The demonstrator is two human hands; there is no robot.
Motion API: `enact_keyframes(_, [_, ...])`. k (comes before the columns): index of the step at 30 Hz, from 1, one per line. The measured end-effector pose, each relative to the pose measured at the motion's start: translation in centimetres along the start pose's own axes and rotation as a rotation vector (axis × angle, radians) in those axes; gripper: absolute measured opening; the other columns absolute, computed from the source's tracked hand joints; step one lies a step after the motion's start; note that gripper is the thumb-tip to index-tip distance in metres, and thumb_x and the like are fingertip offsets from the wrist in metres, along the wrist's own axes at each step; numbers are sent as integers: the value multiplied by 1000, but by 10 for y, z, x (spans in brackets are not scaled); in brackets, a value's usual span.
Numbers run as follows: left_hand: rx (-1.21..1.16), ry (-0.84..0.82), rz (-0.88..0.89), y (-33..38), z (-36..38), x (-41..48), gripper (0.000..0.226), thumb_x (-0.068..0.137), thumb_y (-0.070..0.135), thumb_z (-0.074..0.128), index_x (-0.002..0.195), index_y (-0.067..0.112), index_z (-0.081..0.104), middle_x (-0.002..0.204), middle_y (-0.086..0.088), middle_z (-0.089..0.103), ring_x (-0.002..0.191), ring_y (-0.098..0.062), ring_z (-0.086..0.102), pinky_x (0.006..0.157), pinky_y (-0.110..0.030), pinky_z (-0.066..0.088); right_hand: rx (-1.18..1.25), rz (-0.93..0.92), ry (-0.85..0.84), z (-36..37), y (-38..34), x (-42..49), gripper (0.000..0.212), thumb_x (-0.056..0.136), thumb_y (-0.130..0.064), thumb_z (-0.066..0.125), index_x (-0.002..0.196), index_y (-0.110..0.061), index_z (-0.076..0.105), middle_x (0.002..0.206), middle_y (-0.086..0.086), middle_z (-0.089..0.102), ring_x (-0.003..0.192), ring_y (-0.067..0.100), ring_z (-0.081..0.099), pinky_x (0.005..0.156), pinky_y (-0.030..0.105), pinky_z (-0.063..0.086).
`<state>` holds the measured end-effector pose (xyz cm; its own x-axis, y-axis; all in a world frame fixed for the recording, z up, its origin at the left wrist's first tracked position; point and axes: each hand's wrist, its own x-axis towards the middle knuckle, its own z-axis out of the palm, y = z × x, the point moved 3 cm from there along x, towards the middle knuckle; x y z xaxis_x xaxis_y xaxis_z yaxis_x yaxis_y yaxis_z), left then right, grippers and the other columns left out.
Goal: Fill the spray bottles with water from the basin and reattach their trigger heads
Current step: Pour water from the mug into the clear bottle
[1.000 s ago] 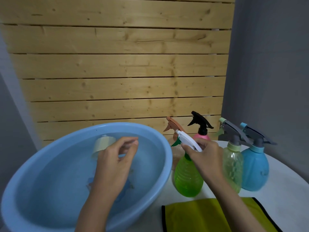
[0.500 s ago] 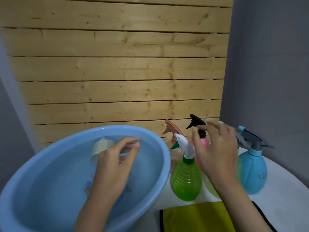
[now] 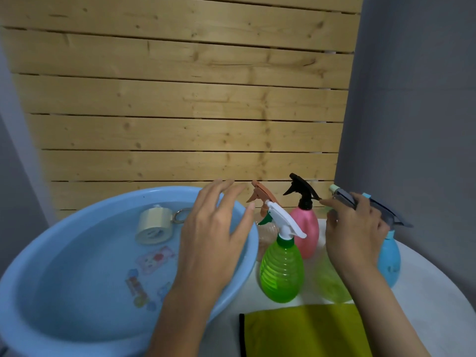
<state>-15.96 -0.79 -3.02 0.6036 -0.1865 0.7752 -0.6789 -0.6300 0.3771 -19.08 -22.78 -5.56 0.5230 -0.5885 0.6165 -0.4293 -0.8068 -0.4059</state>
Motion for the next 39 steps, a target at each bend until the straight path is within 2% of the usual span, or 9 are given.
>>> enact_keyframes(2, [-1,34,40,10,6,-1,46,94,46,38,128,22,58,131,-2,56,128,-19,46,100,-30,38,15,-14,0,-1,1,1,43,86,4,57,118,-23,68,129,14,51,112,39,47,88,47,34])
enact_keyframes(5, [-8,44,105,20,15,-3,47,95,42,43,139,26,49,144,-4,46,137,-19,35,110,-30,28,48,-53,34,-3,1,1,55,78,17,54,115,-21,70,121,12,57,102,38,52,75,40,30])
enact_keyframes(10, [-48,13,148,34,26,-6,53,96,45,42,146,33,34,153,-2,34,144,-15,21,114,-41,28,109,-146,148,-14,-9,1,64,63,27,56,110,-14,72,112,15,61,89,41,52,68,36,27])
enact_keyframes(17, [-123,-85,124,42,38,-10,78,83,60,52,150,40,17,156,6,26,146,-8,12,116,-35,23,208,-333,293,-73,-39,0,66,56,24,51,106,-13,73,113,12,62,88,39,52,69,38,33])
enact_keyframes(22, [-229,-136,79,47,41,-11,99,65,88,37,149,43,7,158,10,17,146,-7,6,115,-43,25,329,-429,323,-108,-60,-6,58,69,10,40,108,-18,72,117,6,60,93,31,50,72,40,39])
enact_keyframes(28, [-294,-111,58,57,37,-12,105,60,92,25,150,41,4,157,10,17,146,-9,9,114,-43,26,419,-512,325,-120,-77,-15,51,75,9,49,110,-20,72,116,3,60,96,28,52,75,42,43])
enact_keyframes(32, [-364,-101,-1,64,28,-9,102,64,93,14,150,39,5,152,18,24,142,-9,23,110,-41,32,494,-536,327,-128,-87,-22,51,74,7,47,108,-21,73,113,0,60,96,27,55,77,43,46])
enact_keyframes(36, [-415,-165,-84,69,17,-4,90,55,76,35,138,58,3,124,43,32,128,2,38,101,-24,36,675,-500,304,-135,-97,-32,51,78,5,48,110,-28,72,110,-9,54,98,13,56,80,28,47])
enact_keyframes(39, [-394,-50,-107,59,7,-2,75,57,65,50,129,53,32,114,26,55,106,-3,53,86,-23,44,860,-429,250,-137,-99,-36,55,87,11,52,115,-33,68,109,-5,55,97,6,58,82,21,48])
